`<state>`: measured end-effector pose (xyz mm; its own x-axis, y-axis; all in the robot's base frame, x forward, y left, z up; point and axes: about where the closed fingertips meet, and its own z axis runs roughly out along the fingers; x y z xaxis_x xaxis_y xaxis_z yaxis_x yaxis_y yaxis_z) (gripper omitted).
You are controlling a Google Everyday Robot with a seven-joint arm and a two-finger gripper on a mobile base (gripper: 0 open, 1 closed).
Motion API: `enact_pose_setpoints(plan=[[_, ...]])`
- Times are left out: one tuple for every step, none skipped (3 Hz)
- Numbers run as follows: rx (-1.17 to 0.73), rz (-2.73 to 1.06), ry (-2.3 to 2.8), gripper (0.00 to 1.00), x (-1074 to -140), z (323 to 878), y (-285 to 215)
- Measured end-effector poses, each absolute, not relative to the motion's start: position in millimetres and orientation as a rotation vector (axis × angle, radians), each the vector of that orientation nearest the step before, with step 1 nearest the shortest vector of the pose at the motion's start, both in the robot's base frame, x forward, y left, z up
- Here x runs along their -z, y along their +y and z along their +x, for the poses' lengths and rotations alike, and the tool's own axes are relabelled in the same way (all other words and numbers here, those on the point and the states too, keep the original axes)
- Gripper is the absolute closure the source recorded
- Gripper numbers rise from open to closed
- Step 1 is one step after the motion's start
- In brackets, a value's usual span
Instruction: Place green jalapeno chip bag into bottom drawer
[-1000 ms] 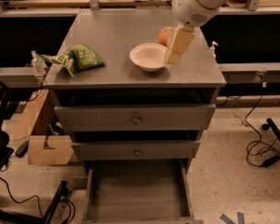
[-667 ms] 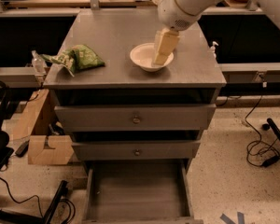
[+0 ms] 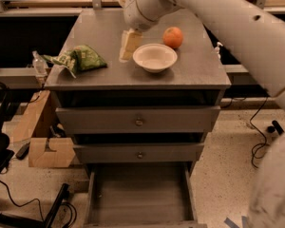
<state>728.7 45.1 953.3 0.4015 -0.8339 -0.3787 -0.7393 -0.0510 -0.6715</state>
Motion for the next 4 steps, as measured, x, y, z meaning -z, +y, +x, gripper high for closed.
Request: enact_pose_setpoints(plan=[[0.058,-1.804,1.278,0.00,-939.6,751.4,97.0],[-0.036,-1.804,1.214,0.00,-927.9,758.1,141.2],[-0.043,-1.803,1.211,0.00,-926.4,759.3,143.7],[-0.098,-1.831,1.228,0.00,-914.0,763.1,154.4]])
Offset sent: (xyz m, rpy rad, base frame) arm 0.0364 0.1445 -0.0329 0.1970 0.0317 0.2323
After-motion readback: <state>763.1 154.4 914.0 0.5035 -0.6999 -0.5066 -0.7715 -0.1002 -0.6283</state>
